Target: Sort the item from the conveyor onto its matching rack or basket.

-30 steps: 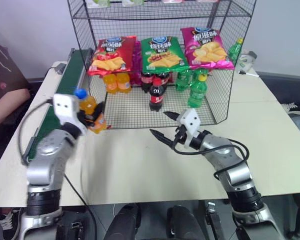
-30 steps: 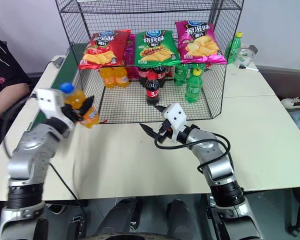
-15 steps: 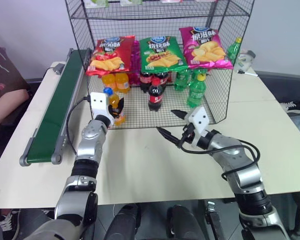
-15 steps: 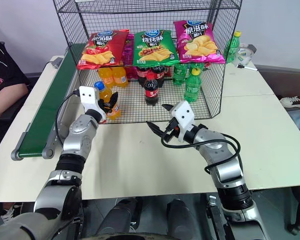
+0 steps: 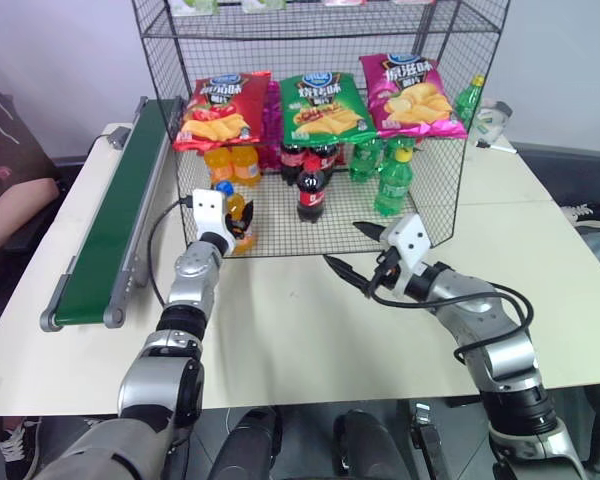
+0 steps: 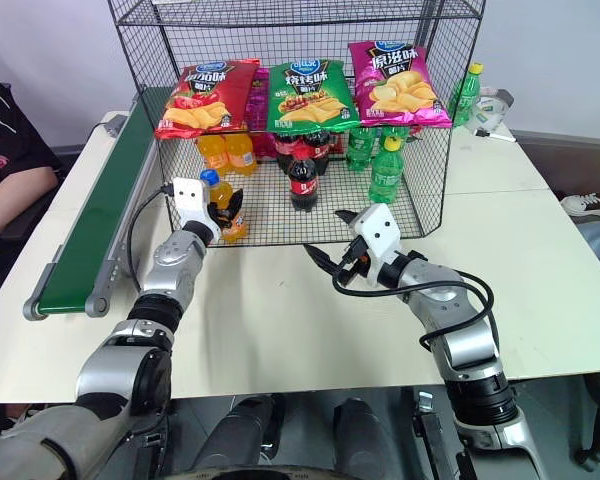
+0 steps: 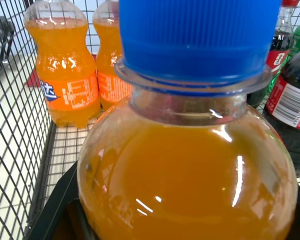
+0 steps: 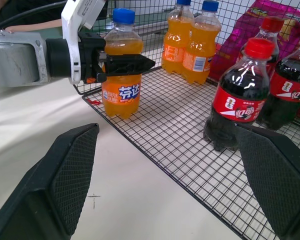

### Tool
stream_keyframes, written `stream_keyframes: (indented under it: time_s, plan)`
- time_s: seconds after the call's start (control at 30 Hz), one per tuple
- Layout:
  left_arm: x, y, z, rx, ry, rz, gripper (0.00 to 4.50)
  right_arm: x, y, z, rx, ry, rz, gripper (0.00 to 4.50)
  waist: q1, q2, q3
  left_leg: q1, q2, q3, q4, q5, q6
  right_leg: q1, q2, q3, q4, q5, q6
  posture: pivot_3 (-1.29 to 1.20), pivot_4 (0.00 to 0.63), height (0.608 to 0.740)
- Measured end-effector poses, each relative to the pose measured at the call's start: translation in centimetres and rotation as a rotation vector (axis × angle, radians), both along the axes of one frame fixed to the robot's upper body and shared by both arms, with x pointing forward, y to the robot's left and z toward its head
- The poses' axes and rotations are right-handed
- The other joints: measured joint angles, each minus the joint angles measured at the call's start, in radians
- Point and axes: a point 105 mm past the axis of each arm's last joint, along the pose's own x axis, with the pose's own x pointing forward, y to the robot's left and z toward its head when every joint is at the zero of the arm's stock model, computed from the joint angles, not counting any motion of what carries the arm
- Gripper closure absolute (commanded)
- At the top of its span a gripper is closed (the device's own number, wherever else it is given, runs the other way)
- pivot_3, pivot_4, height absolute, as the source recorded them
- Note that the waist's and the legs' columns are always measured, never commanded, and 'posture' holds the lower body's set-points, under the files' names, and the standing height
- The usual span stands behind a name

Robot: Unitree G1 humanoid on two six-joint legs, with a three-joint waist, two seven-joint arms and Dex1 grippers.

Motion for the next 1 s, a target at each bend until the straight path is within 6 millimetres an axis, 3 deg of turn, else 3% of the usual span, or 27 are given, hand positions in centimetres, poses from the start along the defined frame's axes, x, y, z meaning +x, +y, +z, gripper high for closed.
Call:
stream_keyframes:
  time_s: [0.03,0.17,0.47,0.7,1.0]
  plan:
    - [0.0,-0.1,0.0,-0.003,-0.003,-0.009,1.75,0.0,0.1,0.0,0.000,0.001,0.003,0.00,0.000,0.000,0.000,0.000,0.000,0.000,0.000,0.000,0.000,0.000,0.000,0.000,0.000,0.000,0.000,0.00,0.150,0.740]
    - [-0.1,-0.1,0.1,-0.024,-0.009,-0.030,0.05,0.0,0.2,-0.1,0.000,0.002,0.006,0.00,0.000,0.000,0.000,0.000,0.000,0.000,0.001,0.000,0.000,0.000,0.000,0.000,0.000,0.000,0.000,0.00,0.150,0.740]
    - [-0.3,0.2,1.1,-0.034,-0.054,-0.036,0.05,-0.2,0.3,0.0,-0.001,0.000,0.012,0.00,0.000,0.000,0.000,0.000,0.000,0.000,0.001,0.000,0.000,0.000,0.000,0.000,0.001,0.000,0.000,0.00,0.150,0.740]
    - [-2.6,1.5,2.1,-0.047,-0.114,-0.038,0.05,-0.4,0.3,-0.3,-0.001,0.015,0.013,0.00,-0.001,0.000,0.000,0.000,0.000,0.000,0.001,0.000,0.000,0.000,0.000,0.001,0.001,0.000,0.000,0.00,0.150,0.740]
    - [-5.7,4.1,4.8,0.057,-0.148,-0.044,0.05,-0.5,0.2,-0.4,-0.002,0.027,0.020,0.00,-0.001,0.000,0.000,0.001,0.000,0.000,0.000,0.000,0.000,0.000,0.000,0.001,0.001,0.000,0.000,0.00,0.150,0.740]
